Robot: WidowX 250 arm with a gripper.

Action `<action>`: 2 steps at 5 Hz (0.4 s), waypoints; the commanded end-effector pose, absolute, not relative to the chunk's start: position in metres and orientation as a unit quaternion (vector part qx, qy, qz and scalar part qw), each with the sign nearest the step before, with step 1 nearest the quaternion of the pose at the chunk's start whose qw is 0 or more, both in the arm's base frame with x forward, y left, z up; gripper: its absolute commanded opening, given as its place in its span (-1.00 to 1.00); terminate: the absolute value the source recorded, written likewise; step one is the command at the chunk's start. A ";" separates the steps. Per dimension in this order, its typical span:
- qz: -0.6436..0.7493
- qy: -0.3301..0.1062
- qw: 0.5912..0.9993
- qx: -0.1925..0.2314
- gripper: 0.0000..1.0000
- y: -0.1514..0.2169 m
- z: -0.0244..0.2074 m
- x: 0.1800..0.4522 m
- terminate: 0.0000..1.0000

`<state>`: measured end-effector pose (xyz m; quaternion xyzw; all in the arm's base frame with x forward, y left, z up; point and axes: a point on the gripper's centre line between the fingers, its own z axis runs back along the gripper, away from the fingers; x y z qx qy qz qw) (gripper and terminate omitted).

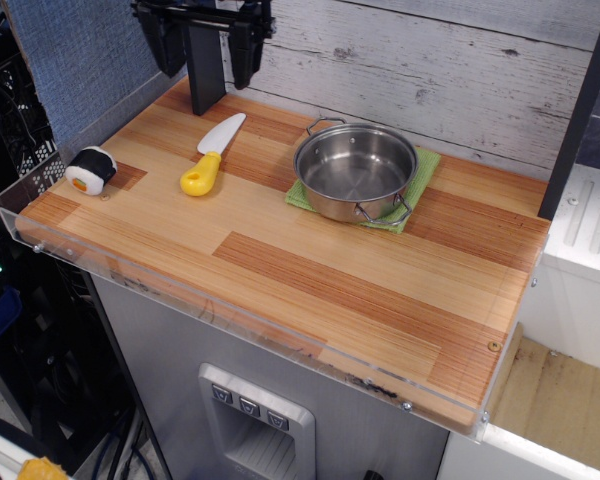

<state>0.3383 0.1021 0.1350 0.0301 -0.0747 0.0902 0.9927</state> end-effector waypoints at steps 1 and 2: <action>0.085 -0.089 0.992 0.035 1.00 0.106 0.154 0.323 -1.00; 0.085 -0.089 0.992 0.035 1.00 0.106 0.154 0.323 -1.00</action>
